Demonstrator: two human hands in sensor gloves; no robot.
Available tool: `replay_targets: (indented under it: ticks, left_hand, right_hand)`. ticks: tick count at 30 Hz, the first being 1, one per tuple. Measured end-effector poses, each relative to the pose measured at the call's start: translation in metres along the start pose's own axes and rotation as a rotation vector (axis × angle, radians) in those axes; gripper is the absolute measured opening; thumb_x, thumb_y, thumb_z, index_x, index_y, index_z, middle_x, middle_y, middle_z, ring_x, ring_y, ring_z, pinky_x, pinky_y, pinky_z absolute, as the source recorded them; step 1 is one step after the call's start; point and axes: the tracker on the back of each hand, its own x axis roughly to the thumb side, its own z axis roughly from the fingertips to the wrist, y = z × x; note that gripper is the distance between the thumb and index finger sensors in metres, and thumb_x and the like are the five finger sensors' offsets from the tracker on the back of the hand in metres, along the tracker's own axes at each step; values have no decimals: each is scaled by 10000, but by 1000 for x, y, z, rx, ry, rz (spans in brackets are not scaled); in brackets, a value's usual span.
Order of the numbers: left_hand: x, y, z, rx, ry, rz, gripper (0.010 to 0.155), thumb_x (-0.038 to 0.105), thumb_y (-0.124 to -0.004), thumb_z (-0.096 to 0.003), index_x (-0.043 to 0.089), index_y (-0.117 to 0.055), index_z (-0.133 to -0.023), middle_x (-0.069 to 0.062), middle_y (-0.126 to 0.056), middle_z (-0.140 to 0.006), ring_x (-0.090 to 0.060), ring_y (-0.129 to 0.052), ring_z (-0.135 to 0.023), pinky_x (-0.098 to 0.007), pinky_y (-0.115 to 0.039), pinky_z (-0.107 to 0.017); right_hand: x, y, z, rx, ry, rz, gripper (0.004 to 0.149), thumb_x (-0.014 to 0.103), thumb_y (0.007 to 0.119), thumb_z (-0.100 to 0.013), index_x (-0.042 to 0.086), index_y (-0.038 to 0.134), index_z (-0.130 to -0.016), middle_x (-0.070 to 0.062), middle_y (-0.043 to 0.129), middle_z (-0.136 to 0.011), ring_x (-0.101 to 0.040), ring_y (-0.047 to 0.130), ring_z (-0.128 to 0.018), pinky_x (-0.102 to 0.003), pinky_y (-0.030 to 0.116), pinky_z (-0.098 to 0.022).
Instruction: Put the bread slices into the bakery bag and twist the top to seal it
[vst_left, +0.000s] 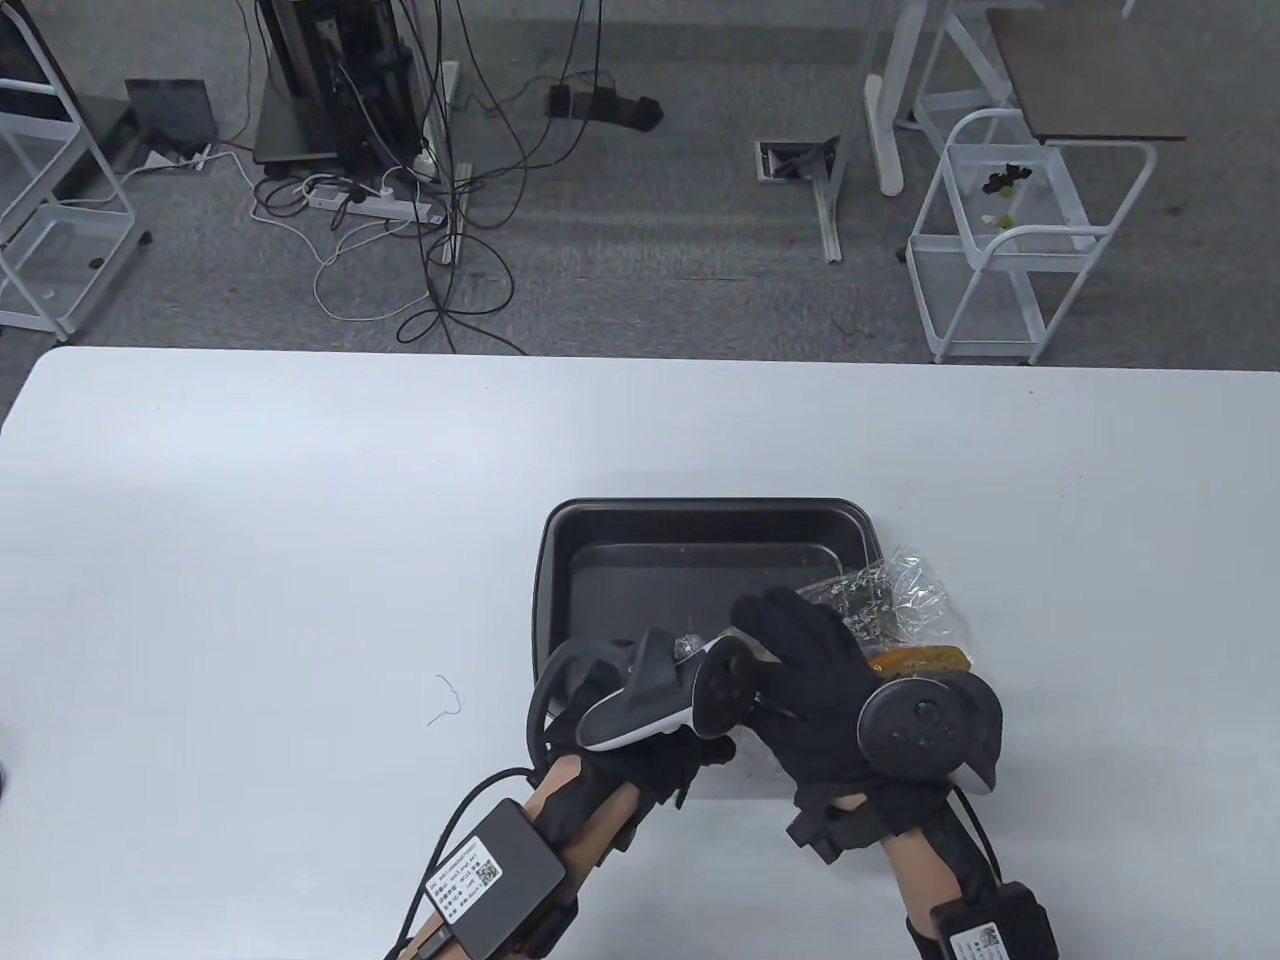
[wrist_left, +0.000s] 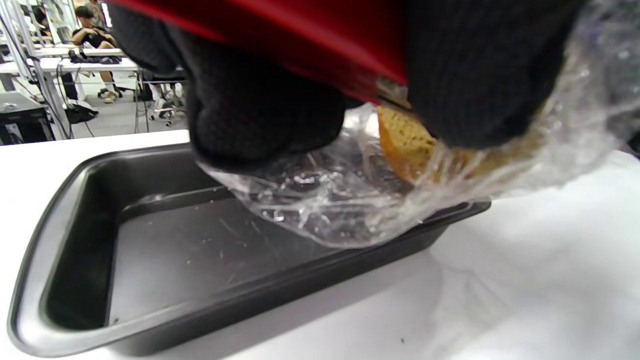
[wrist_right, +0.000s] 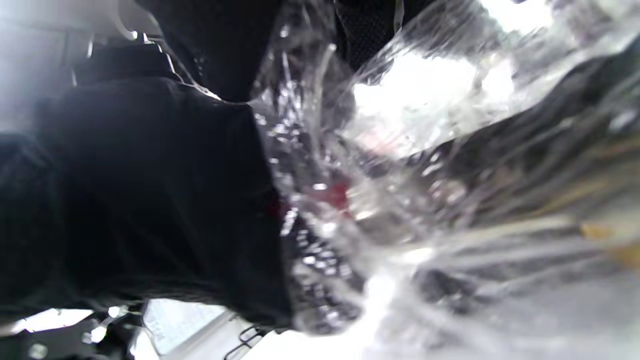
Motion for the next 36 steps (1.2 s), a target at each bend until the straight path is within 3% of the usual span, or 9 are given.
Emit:
replay_targets:
  ticks: [5,9,12,16,19,36]
  left_hand:
    - [12,-7,-3,34,44,-112,748,610,-938,-318,271,-787,-967,-52,-1015,-786,-226,-1067,-542,-519,-707,-753]
    - [12,-11,-8,-2,31,-52,764,616,-932,-319,259,-775,-976,-59,-1010,-792,-229,-1064,-549,-522,-708,-750]
    - [12,-12,-10,-33,25,-33,805,635,-926,-317,241,-748,-997,-72,-990,-815,-236,-1052,-572,-529,-697,-754]
    - [8,-9,-6,-38,35,-43,880,671,-909,-307,215,-694,-1029,-89,-954,-856,-245,-1035,-609,-536,-680,-762]
    - [4,-5,-1,-32,36,-43,889,675,-908,-303,213,-689,-1030,-89,-949,-861,-247,-1034,-615,-536,-677,-764]
    - [-30,-1,54,30,100,-99,898,676,-910,-299,213,-684,-1033,-95,-942,-868,-252,-1031,-626,-541,-672,-766]
  right_hand:
    - [-3,-2,-1,8,1,-63,449,299,849,-447,-53,938,-711,-282,687,-1068,-625,569,-972,-769,395,-664]
    - [-3,-5,-1,6,12,-68,454,300,850,-445,-58,938,-709,-285,683,-1068,-629,558,-973,-771,386,-663]
    - [1,-7,1,-8,22,10,449,295,857,-442,-57,945,-706,-292,683,-1066,-635,553,-971,-773,378,-665]
    - [12,-12,3,-33,38,260,438,299,861,-440,-40,959,-699,-285,690,-1066,-632,555,-974,-768,379,-671]
    - [15,-15,4,-67,38,365,437,307,861,-436,-29,966,-695,-277,697,-1067,-628,561,-976,-768,387,-670]
    - [11,-18,4,-80,63,427,434,300,863,-437,-30,962,-700,-276,690,-1070,-631,548,-980,-770,374,-673]
